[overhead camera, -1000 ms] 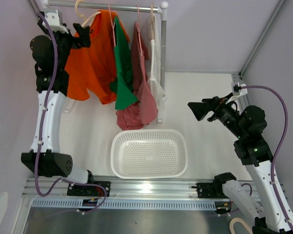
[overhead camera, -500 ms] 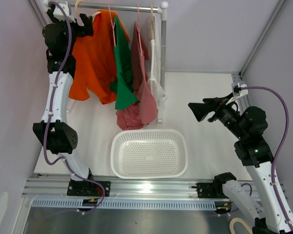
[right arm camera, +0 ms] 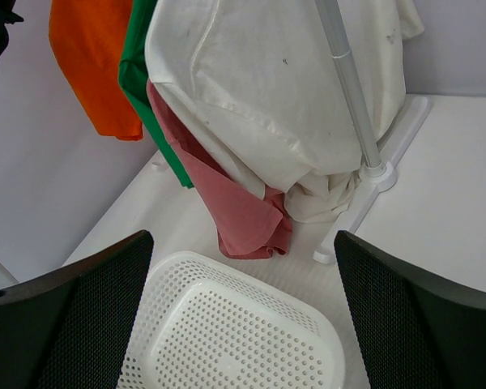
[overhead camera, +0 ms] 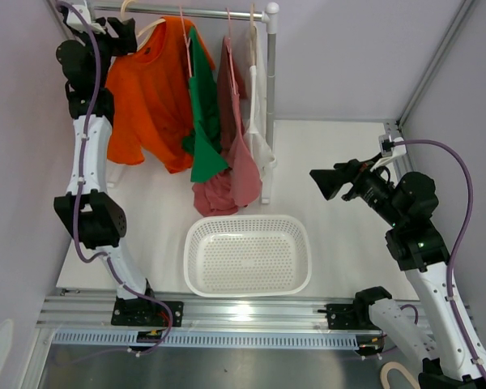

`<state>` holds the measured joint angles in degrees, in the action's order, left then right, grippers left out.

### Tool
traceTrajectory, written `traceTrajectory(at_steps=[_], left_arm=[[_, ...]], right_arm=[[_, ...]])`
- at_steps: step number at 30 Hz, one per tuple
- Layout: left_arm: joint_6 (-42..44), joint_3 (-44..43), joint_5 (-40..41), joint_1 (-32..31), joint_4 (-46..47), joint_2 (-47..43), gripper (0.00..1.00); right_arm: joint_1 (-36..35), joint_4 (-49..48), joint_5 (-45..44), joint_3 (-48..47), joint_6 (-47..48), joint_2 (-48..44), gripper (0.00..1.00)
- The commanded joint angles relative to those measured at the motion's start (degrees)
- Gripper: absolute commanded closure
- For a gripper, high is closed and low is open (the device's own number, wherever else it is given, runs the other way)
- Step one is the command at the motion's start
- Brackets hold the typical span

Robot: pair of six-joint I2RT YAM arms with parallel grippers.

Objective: Remove the t-shirt from the hanger

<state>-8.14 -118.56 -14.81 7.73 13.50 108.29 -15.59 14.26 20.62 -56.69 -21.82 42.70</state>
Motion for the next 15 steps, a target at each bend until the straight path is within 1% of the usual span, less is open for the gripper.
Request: traceTrajectory(at_steps=[1,3,5,9,12,13,15], left_arm=[[-3.2,-2.9,-3.3,0.7,4.2,0.9,0.21],[-3.6,-2.8,-5.0,0.7,4.9,1.1,0.22],[-4.1,-3.1,-5.8,0.7,5.5,1.3,0.28],[-5.0,-3.4,-7.0,0.7,6.1,1.4,0.35],[-5.9,-3.4,-8.0,0.7,7.2,1.7,0.45],[-6.1,-3.5,-8.4,0.6,7.4,1.7,0.52],[-6.7,-4.0,-9.4,0.6,7.8,1.9,0.58]], right_arm=[[-0.3,-1.9,0.5,-0.3,0.9,0.1,0.01],[-0.3,-1.8,0.4,-0.3,0.7,0.1,0.01],[-0.3,-1.8,0.6,-0.1,0.6,0.3,0.01],[-0.3,-2.0,1.1,0.1,-0.1,0.3,0.0],[-0.3,-1.7,1.3,-0.3,0.1,0.3,0.01],[-0.4,-1.7,1.3,-0.4,0.1,0.3,0.01],[-0.4,-1.7,1.4,-0.4,-0.1,0.1,0.01]])
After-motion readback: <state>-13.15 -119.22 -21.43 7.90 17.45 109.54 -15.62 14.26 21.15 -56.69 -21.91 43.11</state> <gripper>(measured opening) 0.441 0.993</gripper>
